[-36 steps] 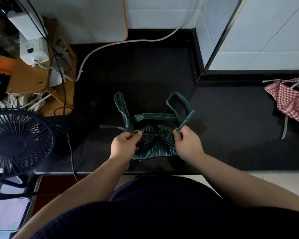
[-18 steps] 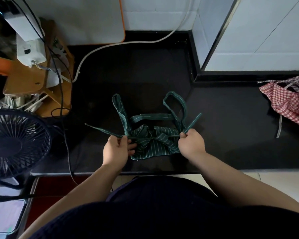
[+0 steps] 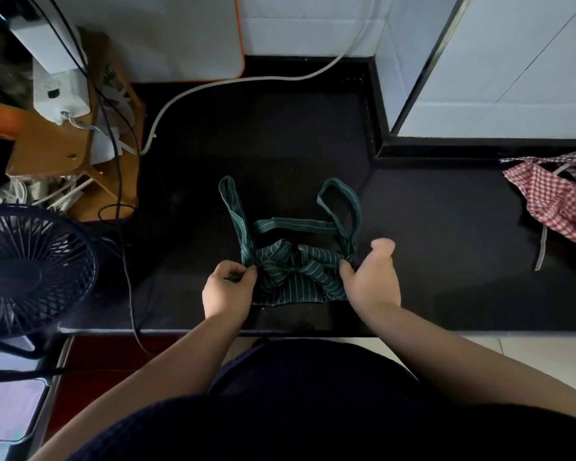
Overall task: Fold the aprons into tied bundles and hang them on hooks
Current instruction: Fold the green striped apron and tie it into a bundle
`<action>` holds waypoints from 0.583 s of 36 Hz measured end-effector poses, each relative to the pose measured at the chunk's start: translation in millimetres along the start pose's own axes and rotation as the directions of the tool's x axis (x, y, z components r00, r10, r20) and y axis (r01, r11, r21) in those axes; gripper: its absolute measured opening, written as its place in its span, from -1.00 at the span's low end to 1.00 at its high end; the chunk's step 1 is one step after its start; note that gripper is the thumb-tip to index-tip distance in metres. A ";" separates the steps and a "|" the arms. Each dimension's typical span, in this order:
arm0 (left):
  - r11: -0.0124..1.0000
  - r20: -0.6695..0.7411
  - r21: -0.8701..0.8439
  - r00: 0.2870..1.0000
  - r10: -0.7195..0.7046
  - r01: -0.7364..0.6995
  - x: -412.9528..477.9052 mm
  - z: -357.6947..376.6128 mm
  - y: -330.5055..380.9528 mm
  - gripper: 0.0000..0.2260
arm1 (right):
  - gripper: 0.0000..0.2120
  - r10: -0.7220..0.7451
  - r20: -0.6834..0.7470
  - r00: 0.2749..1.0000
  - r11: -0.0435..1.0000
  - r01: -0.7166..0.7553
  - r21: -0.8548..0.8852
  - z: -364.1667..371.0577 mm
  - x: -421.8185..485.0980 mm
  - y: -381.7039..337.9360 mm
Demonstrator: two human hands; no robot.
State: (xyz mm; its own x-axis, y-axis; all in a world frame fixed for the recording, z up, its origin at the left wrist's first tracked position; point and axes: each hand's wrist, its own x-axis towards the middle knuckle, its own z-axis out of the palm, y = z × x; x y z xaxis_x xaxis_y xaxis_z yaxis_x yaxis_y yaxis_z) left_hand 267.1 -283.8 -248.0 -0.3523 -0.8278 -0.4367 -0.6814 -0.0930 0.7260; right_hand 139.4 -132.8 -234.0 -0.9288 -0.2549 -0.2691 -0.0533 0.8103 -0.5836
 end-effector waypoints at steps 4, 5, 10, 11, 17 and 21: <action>0.986 0.012 -0.166 1.000 -0.011 0.013 -0.8 -4.7 -3.9 -0.81 | -0.81 -0.368 0.163 0.915 0.910 0.391 -0.137 -3.0 1.7 12.3; 0.976 0.043 -0.215 0.999 -0.033 0.041 0.5 -6.7 -6.2 -0.80 | -0.77 -0.415 0.219 0.883 0.883 0.449 -0.139 -3.1 1.6 15.5; 0.862 0.296 -0.447 0.949 -0.111 0.240 11.5 -19.4 -10.5 -0.81 | -0.74 -0.442 0.266 0.857 0.878 0.473 -0.065 -5.3 1.4 22.2; 0.857 0.317 -0.452 0.943 -0.105 0.247 13.2 -21.3 -9.1 -0.82 | -0.75 -0.436 0.260 0.861 0.882 0.466 -0.064 -5.9 3.4 23.1; 0.998 0.149 0.065 0.989 0.008 -0.018 24.6 -20.8 -5.2 -0.78 | -0.75 -0.470 0.313 0.826 0.823 0.537 -0.183 -5.0 10.2 22.2; 0.931 -0.047 0.284 0.966 0.253 -0.230 11.0 -7.9 -5.1 -0.52 | -0.80 -0.528 0.247 0.813 0.756 0.582 -0.300 -1.1 5.7 24.7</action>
State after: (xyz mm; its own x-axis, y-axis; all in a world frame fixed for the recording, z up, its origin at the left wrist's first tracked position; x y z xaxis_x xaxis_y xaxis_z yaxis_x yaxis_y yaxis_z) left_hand 271.8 -296.8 -252.3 -0.4827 -0.8493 -0.2137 -0.7358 0.2610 0.6249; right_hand 132.4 -113.6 -249.1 -0.6361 -0.7651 -0.1002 -0.6907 0.6225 -0.3681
